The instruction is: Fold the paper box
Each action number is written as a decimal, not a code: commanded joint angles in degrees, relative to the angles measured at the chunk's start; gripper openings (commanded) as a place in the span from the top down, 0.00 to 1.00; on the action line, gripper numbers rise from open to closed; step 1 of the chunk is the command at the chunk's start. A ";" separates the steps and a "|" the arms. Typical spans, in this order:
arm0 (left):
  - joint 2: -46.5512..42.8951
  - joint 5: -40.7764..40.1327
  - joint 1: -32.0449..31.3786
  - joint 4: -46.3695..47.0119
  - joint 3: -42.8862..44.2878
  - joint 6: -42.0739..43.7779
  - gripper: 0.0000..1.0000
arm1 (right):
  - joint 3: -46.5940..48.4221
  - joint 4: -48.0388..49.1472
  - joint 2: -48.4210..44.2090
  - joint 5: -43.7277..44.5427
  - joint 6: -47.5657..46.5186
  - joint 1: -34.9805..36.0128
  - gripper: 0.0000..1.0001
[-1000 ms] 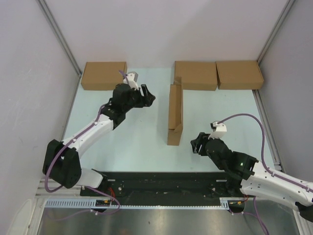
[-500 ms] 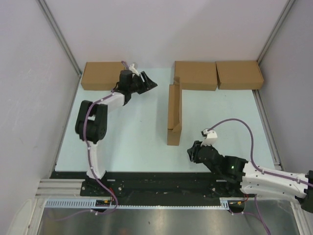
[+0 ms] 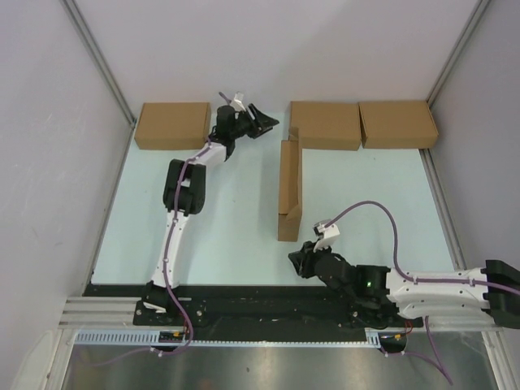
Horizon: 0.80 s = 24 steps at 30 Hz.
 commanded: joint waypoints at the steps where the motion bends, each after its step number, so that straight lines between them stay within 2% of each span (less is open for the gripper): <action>1: 0.29 4.06 -2.24 2.06 4.15 -1.58 0.44 | -2.43 13.63 3.17 8.12 0.05 -0.06 0.73; 5: -0.85 4.41 -3.12 2.93 -0.32 -0.26 0.49 | -5.94 23.83 5.99 7.44 2.43 -3.22 0.80; 10: 0.11 5.20 -3.04 2.67 -0.25 -0.17 0.52 | -6.56 33.67 10.82 3.31 0.50 -7.00 0.85; 19: 1.61 8.27 -3.48 3.38 1.60 0.27 0.55 | -5.69 38.79 16.36 -2.93 0.50 -14.12 0.86; 24: 0.55 12.75 -3.65 8.73 -3.49 -0.96 0.58 | -5.77 38.09 16.45 -4.43 0.23 -17.81 0.86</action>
